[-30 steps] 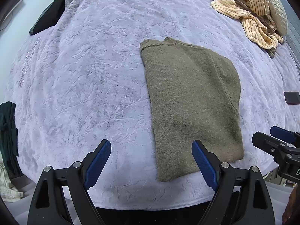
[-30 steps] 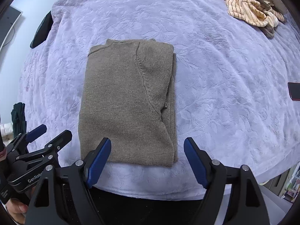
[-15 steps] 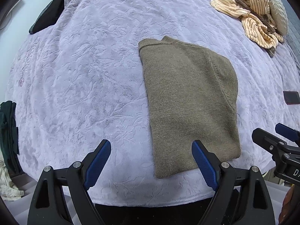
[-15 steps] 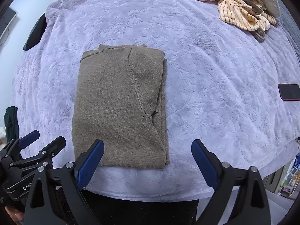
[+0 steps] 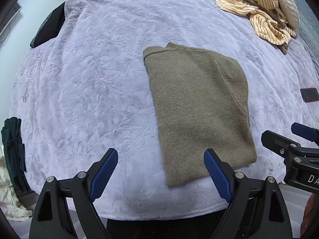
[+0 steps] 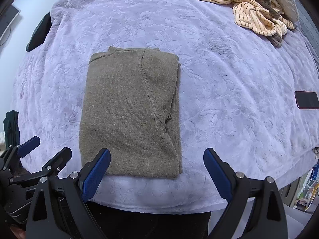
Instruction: Fold small clothes
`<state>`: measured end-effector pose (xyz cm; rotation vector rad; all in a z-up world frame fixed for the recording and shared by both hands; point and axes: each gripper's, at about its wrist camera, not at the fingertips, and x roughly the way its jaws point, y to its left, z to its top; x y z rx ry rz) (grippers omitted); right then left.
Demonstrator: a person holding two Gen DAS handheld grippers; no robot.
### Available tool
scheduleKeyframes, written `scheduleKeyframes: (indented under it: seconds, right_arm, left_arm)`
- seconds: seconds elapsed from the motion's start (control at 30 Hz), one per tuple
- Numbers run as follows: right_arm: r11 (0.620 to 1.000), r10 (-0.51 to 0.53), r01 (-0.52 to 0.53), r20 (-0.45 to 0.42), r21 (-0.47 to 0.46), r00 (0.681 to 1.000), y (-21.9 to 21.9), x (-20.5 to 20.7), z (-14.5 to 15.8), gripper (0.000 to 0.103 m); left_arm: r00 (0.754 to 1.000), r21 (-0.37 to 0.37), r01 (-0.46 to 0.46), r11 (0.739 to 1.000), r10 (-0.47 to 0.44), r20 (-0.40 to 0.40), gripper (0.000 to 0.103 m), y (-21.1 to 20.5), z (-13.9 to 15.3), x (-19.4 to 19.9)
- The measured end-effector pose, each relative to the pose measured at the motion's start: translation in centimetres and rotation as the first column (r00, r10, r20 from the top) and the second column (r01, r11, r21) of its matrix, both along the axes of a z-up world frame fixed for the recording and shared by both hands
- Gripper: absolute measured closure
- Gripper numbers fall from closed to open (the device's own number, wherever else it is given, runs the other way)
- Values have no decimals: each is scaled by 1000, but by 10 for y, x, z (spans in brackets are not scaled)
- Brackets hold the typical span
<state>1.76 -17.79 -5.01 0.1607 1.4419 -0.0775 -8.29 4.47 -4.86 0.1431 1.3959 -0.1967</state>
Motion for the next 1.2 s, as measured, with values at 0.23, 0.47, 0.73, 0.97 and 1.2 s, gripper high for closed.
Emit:
scheduleKeyframes:
  seconds: [0.23, 0.47, 0.73, 0.97, 1.2]
  right_arm:
    - [1000, -2, 2, -9, 2, 1000, 3, -3, -2, 8]
    - [1000, -1, 1, -16, -2, 1000, 5, -1, -3, 8]
    - [1000, -1, 1, -18, -2, 1000, 5, -1, -3, 8]
    - [1000, 4, -4, -21, -1, 1000, 6, 1, -5, 8]
    - [1000, 8, -8, -25, 0, 1000, 5, 3, -6, 8]
  left_arm:
    - [1000, -4, -13, 1000, 12, -25, 0, 0, -3, -2]
    - [999, -12, -8, 1000, 8, -39, 0, -1, -6, -1]
    - [999, 11, -18, 1000, 19, -34, 0, 2, -7, 3]
    - [999, 18, -24, 1000, 25, -39, 0, 2, -9, 4]
    - [999, 13, -20, 1000, 21, -50, 0, 0, -11, 3]
